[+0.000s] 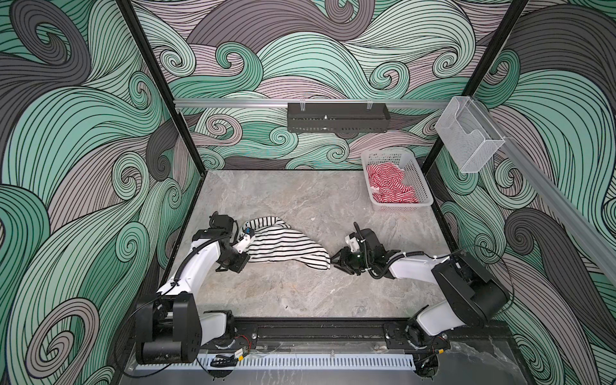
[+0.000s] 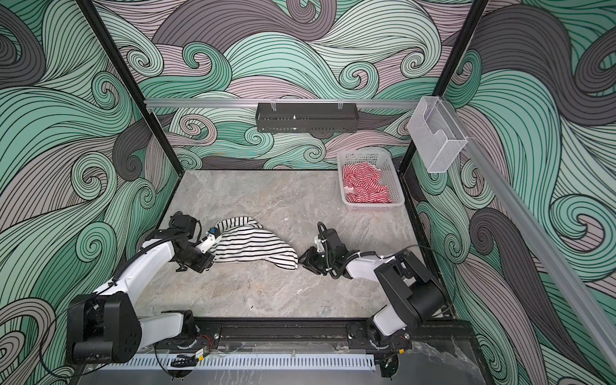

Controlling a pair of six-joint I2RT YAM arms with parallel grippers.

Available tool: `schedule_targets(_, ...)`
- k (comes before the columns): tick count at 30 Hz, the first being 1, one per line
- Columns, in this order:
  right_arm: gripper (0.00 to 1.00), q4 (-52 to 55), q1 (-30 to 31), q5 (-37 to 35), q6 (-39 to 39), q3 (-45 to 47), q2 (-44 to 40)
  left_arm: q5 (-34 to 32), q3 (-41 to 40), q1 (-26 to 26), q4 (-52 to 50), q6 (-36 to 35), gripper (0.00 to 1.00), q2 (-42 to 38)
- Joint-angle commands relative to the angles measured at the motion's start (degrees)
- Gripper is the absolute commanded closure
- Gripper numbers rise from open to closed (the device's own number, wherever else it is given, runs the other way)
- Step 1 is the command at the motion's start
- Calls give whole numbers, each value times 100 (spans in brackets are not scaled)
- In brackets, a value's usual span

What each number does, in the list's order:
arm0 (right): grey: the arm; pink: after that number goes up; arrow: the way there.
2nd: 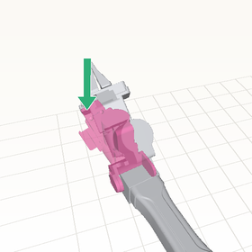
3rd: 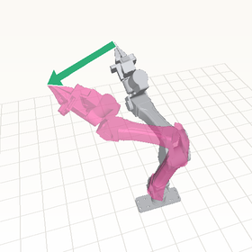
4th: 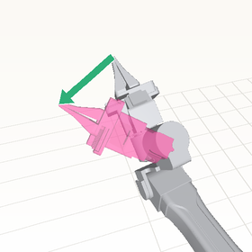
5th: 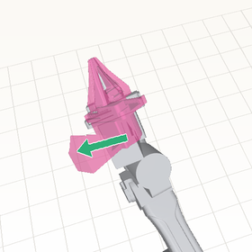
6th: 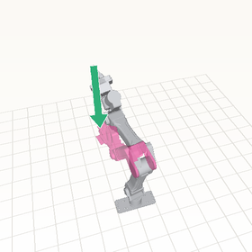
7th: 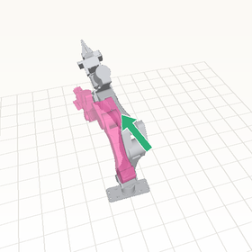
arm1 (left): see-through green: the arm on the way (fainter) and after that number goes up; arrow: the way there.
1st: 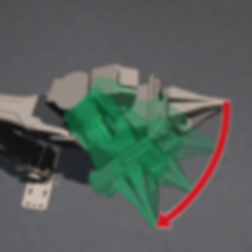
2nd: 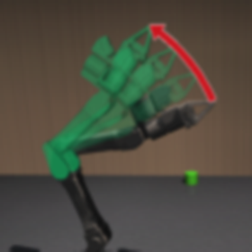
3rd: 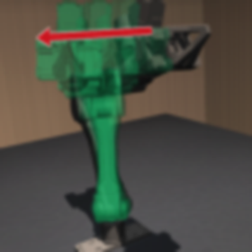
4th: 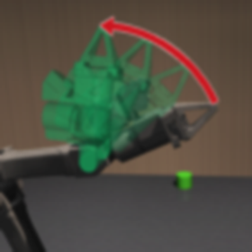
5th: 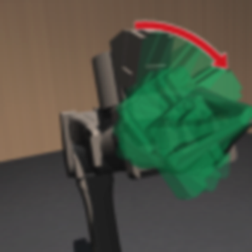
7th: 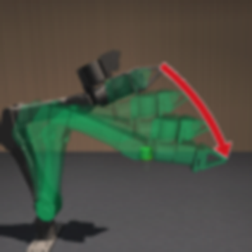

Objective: Fold and stack tank tops
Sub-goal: Smooth out the tank top at the center of the table.

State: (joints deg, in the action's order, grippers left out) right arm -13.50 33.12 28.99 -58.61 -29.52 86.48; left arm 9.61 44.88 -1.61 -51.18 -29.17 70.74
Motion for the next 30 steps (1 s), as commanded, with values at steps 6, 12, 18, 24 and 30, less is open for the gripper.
schedule_targets(6, 63, -569, -31, 171, -366, 158, -242, 75, 18, -50, 3, 25, 100, -13)
schedule_targets(12, 65, -764, -18, 266, -390, 198, 156, 77, 37, -50, 3, 52, 100, -12)
schedule_targets(18, 69, -1094, -6, 247, -462, 326, 260, 92, 12, -50, 3, 78, 100, -45)
schedule_targets(24, 73, -1623, 134, 354, -605, 262, 807, 146, 29, -50, 26, 146, 100, 39)
schedule_targets(30, 79, -1880, 382, 435, -713, 126, 1317, 129, 82, -50, 11, 176, 100, 25)
